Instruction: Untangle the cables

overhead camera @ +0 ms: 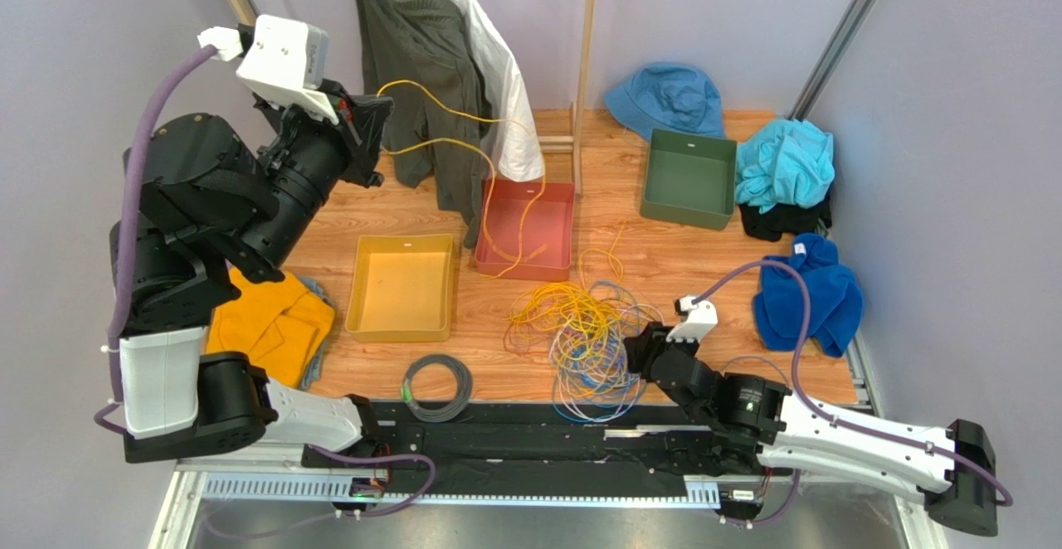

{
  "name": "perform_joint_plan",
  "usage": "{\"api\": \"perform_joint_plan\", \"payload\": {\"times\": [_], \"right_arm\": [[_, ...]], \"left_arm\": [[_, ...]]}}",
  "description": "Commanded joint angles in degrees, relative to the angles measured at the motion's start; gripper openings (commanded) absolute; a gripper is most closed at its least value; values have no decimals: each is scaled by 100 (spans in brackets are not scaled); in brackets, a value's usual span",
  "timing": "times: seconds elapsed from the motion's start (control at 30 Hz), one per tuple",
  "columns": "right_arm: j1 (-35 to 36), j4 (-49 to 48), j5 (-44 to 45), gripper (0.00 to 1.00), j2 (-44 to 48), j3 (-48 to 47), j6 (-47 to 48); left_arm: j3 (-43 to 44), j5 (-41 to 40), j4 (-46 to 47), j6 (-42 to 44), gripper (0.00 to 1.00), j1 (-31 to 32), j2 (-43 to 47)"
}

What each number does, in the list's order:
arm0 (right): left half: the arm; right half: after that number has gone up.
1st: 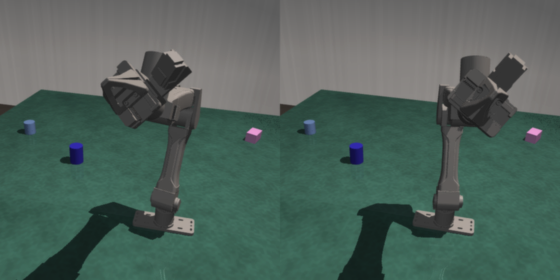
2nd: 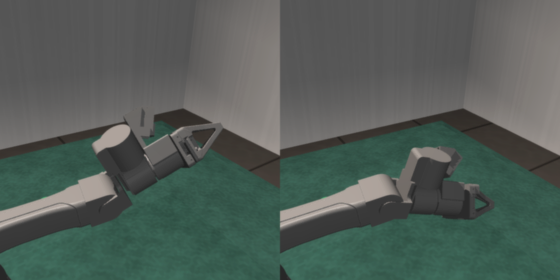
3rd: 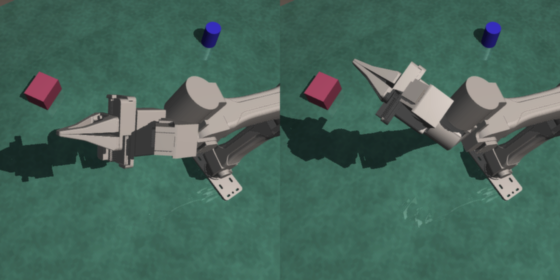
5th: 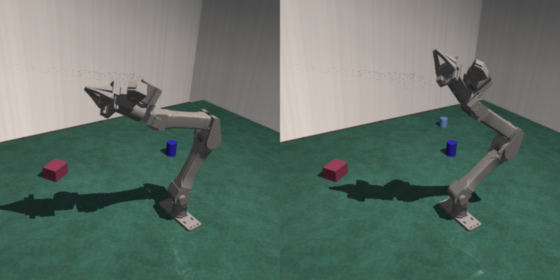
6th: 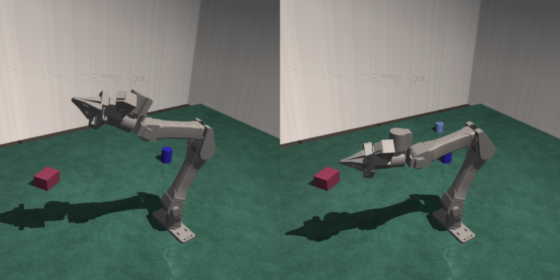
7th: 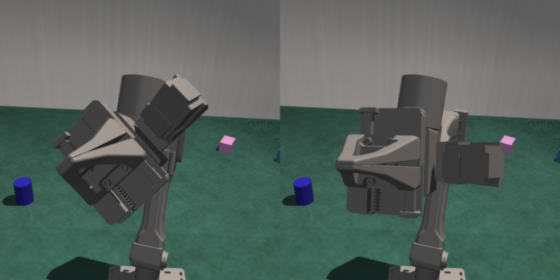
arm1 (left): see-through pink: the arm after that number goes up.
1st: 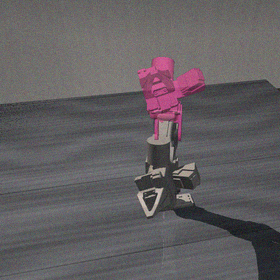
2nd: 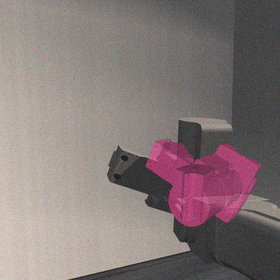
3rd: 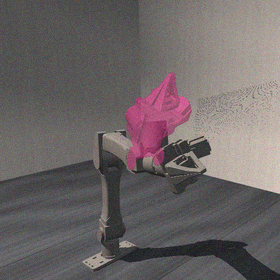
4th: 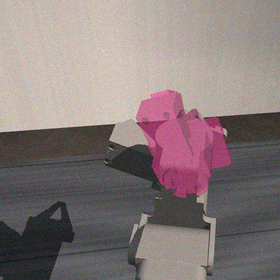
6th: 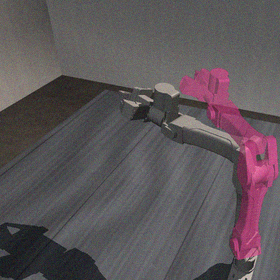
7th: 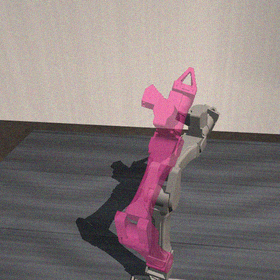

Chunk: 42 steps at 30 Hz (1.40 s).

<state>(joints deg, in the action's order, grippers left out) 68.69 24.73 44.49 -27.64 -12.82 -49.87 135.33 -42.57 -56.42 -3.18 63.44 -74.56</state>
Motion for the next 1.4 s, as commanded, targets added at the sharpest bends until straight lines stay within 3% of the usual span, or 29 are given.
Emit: {"api": "perform_joint_plan", "payload": {"times": [0.0, 0.27, 0.5, 0.8, 0.93, 1.3, 1.33, 1.37], "right_arm": [[-4, 83, -28, 55, -539, -712, 477], [13, 551, -89, 54, -989, -1539, 803], [5, 550, -283, 54, -375, -1338, 917], [22, 726, -424, 52, 12, -1188, 821], [13, 726, -468, 52, 118, -1083, 821], [13, 726, -459, 52, 153, -1100, 1005], [13, 717, -459, 52, 171, -1109, 1014], [13, 709, -450, 52, 180, -1109, 1031]], "left_arm": [[-585, -330, 61, -130, 0, 11, 248], [-1964, -1192, -571, -1138, 0, -94, 618], [-3345, -140, -651, -1817, 0, -1507, 1251], [-4874, 1038, -213, -2221, 0, -3441, 1137], [-5358, 1470, 158, -2319, 0, -3865, 1058], [-6132, 1532, 361, -2705, 0, -4410, 715], [-6176, 1549, 325, -2749, 4, -4410, 759], [-6220, 1558, 316, -2775, 17, -4410, 829]]}}
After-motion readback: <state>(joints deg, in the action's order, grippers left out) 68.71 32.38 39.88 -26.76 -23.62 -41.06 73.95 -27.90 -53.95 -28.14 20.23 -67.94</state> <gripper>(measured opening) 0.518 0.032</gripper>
